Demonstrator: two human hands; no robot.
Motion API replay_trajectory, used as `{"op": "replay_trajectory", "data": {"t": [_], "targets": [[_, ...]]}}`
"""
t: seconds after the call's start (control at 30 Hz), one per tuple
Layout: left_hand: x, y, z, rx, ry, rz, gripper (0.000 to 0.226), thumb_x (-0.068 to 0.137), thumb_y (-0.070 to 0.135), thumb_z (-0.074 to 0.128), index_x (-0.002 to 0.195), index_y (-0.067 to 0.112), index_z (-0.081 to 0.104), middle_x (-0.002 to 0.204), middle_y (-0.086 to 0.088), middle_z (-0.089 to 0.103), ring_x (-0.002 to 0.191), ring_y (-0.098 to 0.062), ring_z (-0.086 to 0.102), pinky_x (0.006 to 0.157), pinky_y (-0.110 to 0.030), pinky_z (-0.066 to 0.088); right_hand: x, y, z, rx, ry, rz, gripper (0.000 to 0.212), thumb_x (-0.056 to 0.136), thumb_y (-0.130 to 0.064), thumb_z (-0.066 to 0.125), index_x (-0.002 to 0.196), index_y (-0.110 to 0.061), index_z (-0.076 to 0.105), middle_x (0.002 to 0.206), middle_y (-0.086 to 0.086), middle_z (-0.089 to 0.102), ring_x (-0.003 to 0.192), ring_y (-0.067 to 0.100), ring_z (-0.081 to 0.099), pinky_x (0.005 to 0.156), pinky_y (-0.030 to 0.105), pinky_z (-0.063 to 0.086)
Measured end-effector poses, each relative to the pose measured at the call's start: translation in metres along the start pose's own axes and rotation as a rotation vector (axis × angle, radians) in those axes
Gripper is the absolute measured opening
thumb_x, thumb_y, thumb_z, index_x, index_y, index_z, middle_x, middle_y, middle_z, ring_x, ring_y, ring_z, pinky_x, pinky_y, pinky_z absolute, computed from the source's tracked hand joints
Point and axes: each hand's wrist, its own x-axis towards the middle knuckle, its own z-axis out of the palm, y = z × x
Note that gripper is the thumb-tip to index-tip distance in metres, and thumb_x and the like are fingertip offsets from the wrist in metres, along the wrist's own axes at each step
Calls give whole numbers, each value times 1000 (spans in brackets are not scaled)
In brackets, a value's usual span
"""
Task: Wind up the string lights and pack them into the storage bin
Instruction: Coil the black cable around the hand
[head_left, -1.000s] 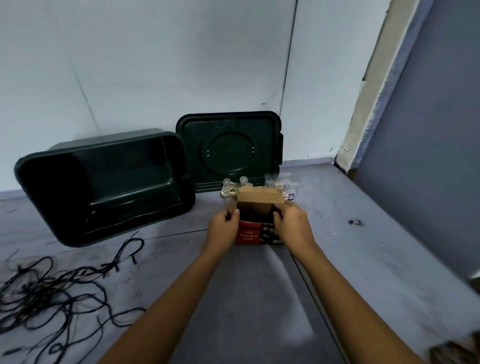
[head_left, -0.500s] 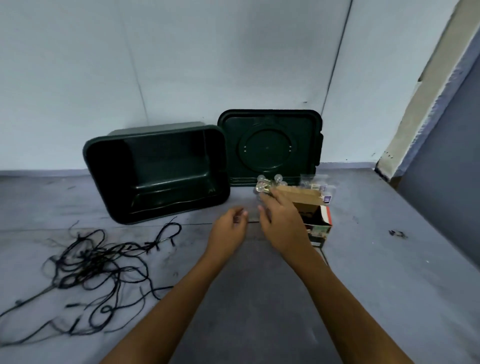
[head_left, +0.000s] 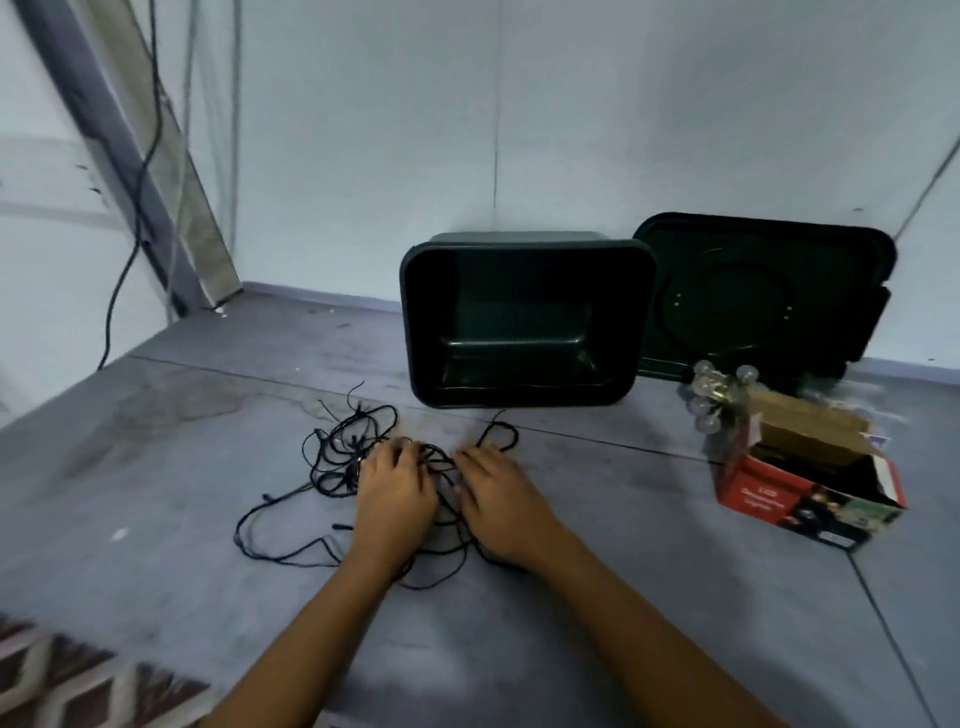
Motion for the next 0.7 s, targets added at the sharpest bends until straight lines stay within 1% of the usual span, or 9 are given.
{"op": "replay_trajectory", "data": {"t": [0.07, 0.1, 0.17, 0.23, 0.3, 0.43, 0.5, 0.57, 0.7], "targets": [[-3, -10, 3, 78, -60, 44, 49, 77, 22, 35, 98, -7, 68, 94, -27, 66, 86, -43, 63, 78, -50, 52, 4, -2, 8, -23, -19, 23, 82, 86, -57, -1, 142, -8, 33, 147, 11, 35, 137, 29, 28, 113, 40, 23], [-3, -13, 4, 101, -77, 75, 47, 77, 21, 36, 98, -7, 68, 92, -25, 66, 84, -43, 64, 77, -49, 53, 3, -4, 9, -28, -23, 48, 83, 87, -58, -2, 143, -8, 32, 148, 11, 33, 137, 28, 27, 114, 38, 21], [-2, -17, 5, 109, -106, 133, 45, 78, 18, 36, 101, -6, 67, 91, -23, 66, 83, -40, 63, 77, -46, 54, 0, -5, 7, -32, -20, 110, 62, 97, -46, 15, 144, -7, 27, 151, 11, 27, 139, 25, 22, 114, 34, 16], [-4, -17, 4, 89, -124, 180, 43, 79, 17, 38, 103, -4, 67, 91, -19, 66, 82, -37, 63, 76, -42, 54, -4, -2, 3, -12, -6, 157, 52, 100, -34, 27, 145, -7, 25, 153, 10, 24, 140, 23, 21, 115, 31, 15], [-4, -11, 5, 56, -144, 272, 42, 80, 18, 39, 104, -2, 67, 93, -17, 66, 83, -34, 63, 77, -39, 53, -11, 7, -1, -7, 31, 209, 51, 101, -32, 29, 145, -7, 25, 152, 10, 24, 140, 22, 22, 115, 30, 17], [-10, 13, 12, 10, -228, 462, 38, 83, 23, 42, 101, 1, 67, 98, -13, 67, 86, -31, 64, 78, -39, 55, -37, 28, -12, -30, 75, 300, 50, 101, -31, 29, 144, -6, 26, 152, 10, 25, 139, 22, 23, 113, 27, 16], [-19, 27, 18, -14, -273, 555, 36, 84, 23, 43, 100, 3, 68, 100, -12, 67, 88, -29, 64, 80, -38, 54, -54, 36, -18, -26, 103, 362, 53, 98, -33, 24, 142, -4, 31, 149, 13, 31, 137, 25, 29, 112, 27, 21], [-28, 41, 22, -43, -305, 636, 34, 85, 24, 44, 101, 5, 68, 103, -10, 66, 90, -27, 63, 84, -37, 54, -72, 45, -21, 1, 158, 428, 60, 90, -34, 24, 137, -1, 41, 143, 17, 39, 130, 30, 39, 108, 32, 29], [-42, 63, 31, -105, -344, 753, 35, 86, 23, 42, 103, 7, 67, 103, -8, 65, 91, -23, 64, 85, -30, 51, -106, 62, -24, -15, 269, 538, 46, 93, -22, 33, 131, -1, 49, 136, 16, 48, 121, 33, 50, 100, 35, 40]]}}
